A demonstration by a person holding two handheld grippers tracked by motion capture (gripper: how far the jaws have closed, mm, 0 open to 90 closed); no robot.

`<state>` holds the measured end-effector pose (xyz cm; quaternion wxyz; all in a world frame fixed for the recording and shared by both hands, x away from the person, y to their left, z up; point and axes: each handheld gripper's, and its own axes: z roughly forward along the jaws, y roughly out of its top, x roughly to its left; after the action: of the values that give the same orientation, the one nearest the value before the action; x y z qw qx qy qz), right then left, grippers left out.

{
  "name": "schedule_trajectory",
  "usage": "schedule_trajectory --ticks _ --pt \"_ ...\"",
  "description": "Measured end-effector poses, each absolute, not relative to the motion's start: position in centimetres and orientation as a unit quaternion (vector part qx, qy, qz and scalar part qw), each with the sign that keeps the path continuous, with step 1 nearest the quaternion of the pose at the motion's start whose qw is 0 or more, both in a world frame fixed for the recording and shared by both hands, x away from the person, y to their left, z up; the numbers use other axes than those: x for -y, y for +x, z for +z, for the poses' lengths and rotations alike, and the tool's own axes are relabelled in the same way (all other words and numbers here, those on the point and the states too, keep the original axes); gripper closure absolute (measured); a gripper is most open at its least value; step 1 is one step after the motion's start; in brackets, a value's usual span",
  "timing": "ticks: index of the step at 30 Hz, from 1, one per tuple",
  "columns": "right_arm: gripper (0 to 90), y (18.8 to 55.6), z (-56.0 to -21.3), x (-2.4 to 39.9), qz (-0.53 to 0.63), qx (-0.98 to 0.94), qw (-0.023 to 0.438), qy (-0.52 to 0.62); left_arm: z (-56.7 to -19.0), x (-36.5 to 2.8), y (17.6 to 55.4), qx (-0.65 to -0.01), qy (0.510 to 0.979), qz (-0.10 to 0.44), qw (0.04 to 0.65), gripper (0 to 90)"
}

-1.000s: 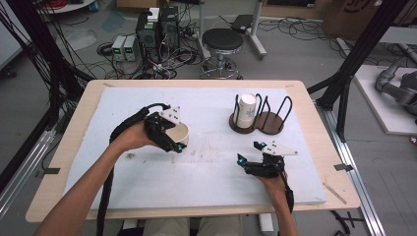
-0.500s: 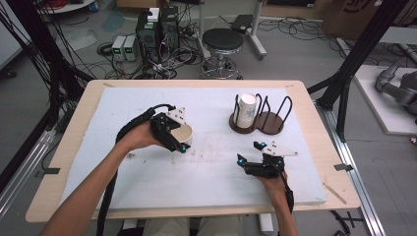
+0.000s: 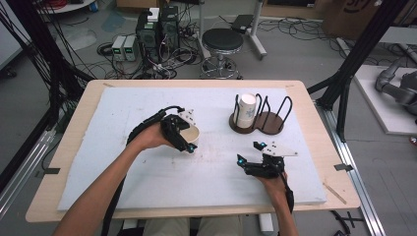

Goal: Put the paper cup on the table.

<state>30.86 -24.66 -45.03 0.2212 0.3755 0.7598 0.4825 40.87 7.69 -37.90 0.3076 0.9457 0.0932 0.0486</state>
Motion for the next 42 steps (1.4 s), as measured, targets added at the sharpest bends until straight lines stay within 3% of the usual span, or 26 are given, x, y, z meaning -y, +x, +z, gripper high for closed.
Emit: schedule_trajectory --ticks 25,31,34,42 --pt "18.3 30.9 -45.0 24.7 0.484 -0.76 0.221 0.373 -40.2 -5.8 41.5 -0.104 0.955 0.049 0.274 30.1" --pt "18.3 30.8 -45.0 24.7 0.486 -0.759 0.219 0.374 -40.4 -5.9 41.7 -0.112 0.952 0.038 0.281 25.3" --pt "18.3 30.8 -45.0 24.8 0.487 -0.759 0.219 0.373 -40.6 -6.1 41.8 -0.12 0.949 0.027 0.291 17.6" --pt "18.3 30.8 -45.0 24.8 0.488 -0.76 0.217 0.371 -41.0 -6.3 41.5 -0.126 0.944 0.047 0.301 14.8"
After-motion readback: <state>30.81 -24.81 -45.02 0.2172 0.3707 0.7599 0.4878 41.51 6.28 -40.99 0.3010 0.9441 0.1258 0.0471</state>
